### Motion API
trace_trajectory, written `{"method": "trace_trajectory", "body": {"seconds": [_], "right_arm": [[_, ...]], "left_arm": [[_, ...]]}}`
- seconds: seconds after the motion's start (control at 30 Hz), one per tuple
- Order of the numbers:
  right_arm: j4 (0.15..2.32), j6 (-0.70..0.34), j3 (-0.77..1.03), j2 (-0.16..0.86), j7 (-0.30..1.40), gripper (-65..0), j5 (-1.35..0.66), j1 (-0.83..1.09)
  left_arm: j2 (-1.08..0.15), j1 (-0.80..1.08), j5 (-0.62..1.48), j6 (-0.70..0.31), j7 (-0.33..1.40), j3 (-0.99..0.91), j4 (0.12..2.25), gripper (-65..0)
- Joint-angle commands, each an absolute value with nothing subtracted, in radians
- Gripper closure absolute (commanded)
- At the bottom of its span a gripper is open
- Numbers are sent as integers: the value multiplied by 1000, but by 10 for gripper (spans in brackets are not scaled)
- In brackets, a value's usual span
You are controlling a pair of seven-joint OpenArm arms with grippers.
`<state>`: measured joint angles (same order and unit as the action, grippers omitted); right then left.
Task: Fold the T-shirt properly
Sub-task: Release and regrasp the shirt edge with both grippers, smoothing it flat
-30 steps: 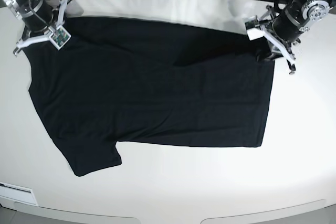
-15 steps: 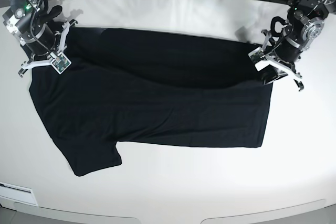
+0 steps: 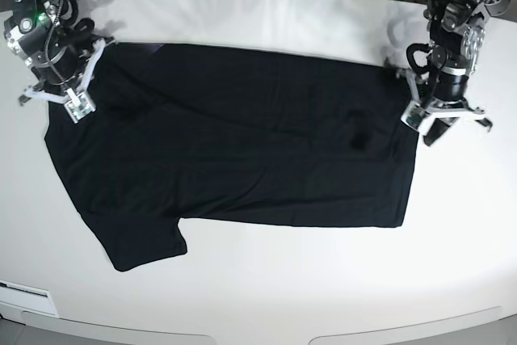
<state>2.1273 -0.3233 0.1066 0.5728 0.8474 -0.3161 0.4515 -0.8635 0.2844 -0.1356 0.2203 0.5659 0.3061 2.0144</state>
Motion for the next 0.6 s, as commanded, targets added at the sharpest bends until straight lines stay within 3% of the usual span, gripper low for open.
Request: {"method": "trace_trajectory", "body": {"seconds": [0.0, 0.13, 0.37, 0.57], "right_arm": [[2144, -338, 116, 578, 829, 0, -324, 446], [2098, -389, 116, 540, 781, 0, -307, 445], [1901, -434, 116, 516, 777, 0, -255, 416], [1846, -453, 116, 516, 937, 0, -318, 430]], "left_arm": [[-878, 264, -114, 178, 545, 297, 2028, 0], [-841, 199, 32, 7, 526, 297, 1980, 0], [-732, 147, 107, -191, 569, 299, 1807, 0], [-718, 197, 118, -274, 690, 299, 1840, 0]]}}
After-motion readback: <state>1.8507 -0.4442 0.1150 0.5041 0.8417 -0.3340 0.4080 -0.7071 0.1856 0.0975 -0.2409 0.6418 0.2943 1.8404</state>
